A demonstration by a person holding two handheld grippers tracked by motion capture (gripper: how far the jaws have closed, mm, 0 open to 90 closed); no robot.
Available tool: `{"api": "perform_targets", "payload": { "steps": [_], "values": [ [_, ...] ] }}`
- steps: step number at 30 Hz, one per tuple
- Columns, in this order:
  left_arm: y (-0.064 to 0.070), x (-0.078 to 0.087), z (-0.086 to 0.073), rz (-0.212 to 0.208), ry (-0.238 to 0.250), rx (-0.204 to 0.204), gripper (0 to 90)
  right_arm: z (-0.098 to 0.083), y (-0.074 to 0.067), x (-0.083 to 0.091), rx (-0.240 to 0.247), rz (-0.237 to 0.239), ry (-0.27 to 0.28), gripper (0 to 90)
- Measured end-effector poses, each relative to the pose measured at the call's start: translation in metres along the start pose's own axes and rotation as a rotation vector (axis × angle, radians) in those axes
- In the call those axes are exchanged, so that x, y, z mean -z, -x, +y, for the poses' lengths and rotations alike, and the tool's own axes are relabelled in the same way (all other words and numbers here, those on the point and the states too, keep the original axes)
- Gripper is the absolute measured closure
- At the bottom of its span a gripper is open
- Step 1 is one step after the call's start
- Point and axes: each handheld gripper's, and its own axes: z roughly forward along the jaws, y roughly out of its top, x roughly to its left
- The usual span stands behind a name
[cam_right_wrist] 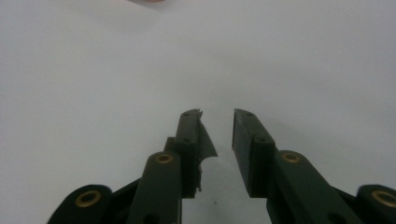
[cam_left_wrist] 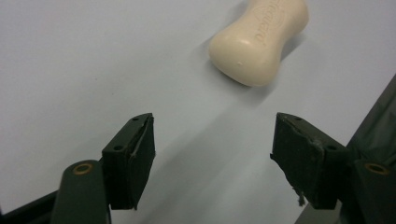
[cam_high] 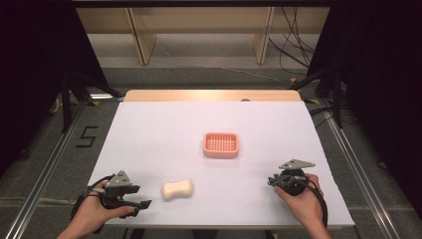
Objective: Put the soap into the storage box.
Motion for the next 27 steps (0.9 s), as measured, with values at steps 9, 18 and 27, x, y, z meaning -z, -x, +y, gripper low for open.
{"api": "perform_targets", "payload": {
  "steps": [9, 18, 27],
  "values": [
    [0.005, 0.004, 0.023, -0.02, -0.07, -0.081, 29.1, -0.001, 0.002, -0.001, -0.012, 0.003, 0.011, 65.1],
    [0.003, -0.002, 0.05, -0.044, -0.163, -0.171, 31.3, -0.002, 0.0, -0.003, -0.013, -0.003, 0.003, 63.4],
    [0.01, -0.014, 0.069, -0.044, -0.219, -0.239, 32.8, -0.004, 0.0, -0.003, -0.013, -0.002, -0.004, 62.7]
  ]
}}
